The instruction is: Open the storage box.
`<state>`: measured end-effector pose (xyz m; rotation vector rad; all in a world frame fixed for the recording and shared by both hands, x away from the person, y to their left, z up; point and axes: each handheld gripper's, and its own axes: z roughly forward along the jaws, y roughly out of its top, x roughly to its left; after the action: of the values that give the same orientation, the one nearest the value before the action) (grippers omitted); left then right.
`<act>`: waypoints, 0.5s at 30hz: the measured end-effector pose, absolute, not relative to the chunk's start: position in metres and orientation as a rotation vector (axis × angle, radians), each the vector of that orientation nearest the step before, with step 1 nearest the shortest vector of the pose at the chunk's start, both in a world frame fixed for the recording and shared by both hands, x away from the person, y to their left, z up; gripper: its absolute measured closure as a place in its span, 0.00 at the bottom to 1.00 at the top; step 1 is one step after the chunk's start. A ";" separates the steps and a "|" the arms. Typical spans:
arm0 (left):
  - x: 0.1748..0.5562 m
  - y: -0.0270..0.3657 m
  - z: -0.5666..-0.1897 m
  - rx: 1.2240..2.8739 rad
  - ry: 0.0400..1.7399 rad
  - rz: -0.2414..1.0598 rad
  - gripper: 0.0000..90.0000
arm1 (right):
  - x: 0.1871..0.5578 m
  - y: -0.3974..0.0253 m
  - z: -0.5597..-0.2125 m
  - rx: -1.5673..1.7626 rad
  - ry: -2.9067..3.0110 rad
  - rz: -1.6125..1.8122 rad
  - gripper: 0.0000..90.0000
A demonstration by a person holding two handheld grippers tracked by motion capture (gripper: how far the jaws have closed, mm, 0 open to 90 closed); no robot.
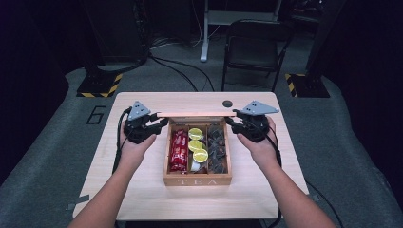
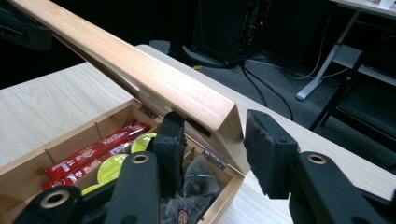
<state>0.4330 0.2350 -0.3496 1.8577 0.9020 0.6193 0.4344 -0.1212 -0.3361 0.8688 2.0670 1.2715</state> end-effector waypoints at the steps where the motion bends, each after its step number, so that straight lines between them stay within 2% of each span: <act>1: 0.434 0.235 -0.350 1.847 0.907 0.618 0.68 | 0.435 -0.121 -0.336 0.874 2.070 1.270 0.63; 3: 0.436 0.235 -0.349 1.845 0.909 0.614 0.68 | 0.438 -0.120 -0.338 0.876 2.065 1.261 0.60; 15: 0.447 0.236 -0.342 1.840 0.920 0.595 0.68 | 0.461 -0.116 -0.354 0.934 2.077 1.238 0.61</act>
<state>0.4471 0.2359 -0.3420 1.8401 0.9198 0.5953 0.4614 -0.1157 -0.3536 0.9337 2.0768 1.2380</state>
